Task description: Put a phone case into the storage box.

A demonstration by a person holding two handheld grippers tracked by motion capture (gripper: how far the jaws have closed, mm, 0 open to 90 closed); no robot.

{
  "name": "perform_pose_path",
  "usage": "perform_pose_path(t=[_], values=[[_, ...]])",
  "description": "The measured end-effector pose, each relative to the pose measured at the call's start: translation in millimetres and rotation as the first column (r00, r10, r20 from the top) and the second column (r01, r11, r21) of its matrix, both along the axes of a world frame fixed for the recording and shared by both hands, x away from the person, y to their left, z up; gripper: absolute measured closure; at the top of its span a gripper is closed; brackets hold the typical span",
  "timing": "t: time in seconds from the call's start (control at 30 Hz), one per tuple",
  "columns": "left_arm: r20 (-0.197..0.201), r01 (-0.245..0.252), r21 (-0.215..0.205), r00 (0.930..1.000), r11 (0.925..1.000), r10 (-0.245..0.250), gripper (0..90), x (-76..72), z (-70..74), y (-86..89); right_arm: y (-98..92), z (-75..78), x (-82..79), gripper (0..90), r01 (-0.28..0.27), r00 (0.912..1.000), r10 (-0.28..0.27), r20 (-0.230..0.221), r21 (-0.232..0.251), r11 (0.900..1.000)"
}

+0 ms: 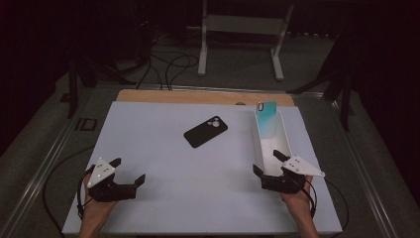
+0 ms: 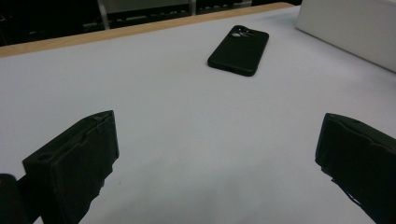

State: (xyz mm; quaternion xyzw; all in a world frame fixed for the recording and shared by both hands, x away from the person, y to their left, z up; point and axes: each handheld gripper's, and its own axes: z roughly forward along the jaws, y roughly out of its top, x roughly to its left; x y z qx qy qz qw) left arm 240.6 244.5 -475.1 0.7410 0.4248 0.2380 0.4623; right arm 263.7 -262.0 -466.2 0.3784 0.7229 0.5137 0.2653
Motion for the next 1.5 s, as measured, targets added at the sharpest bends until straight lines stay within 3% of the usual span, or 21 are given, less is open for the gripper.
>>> perform_pose_path(t=[0.13,0.3,0.57,0.8,1.03,1.27,1.5], values=[[-0.024,0.005,0.036,0.9997,0.9993,-0.004,0.4,9.7,4.2,-10.5,-0.2,2.3,-0.1,9.2,-0.006,1.0,0.006,0.004,0.005,1.0],[-0.069,0.064,0.047,0.9958,0.9969,-0.06,0.4,27.0,11.2,-26.4,0.1,2.5,1.1,9.2,-0.003,1.0,0.003,-0.004,0.003,1.0],[-0.049,0.121,0.076,0.9919,0.9898,-0.117,0.3,56.9,22.4,-60.5,1.7,1.7,1.1,9.2,-0.004,0.9999,0.004,-0.011,-0.006,1.0],[-0.058,0.152,0.095,0.9875,0.9838,-0.147,0.3,110.2,31.5,-95.9,0.7,1.0,1.4,9.2,0.0,0.9999,0.0,-0.014,-0.001,1.0],[-0.096,0.168,0.099,0.9825,0.9808,-0.159,0.3,150.3,18.8,-119.4,-0.8,2.3,1.6,9.2,0.004,0.9999,-0.004,-0.01,0.008,1.0],[-0.092,0.181,0.113,0.9809,0.977,-0.171,0.3,179.4,9.3,-145.1,0.5,2.8,2.4,9.1,-0.006,1.0,0.006,-0.007,0.006,1.0],[-0.166,0.203,0.142,0.9697,0.9688,-0.179,0.4,204.9,-10.6,-164.4,-2.2,3.6,2.5,9.2,-0.002,1.0,0.003,-0.008,0.017,1.0]])
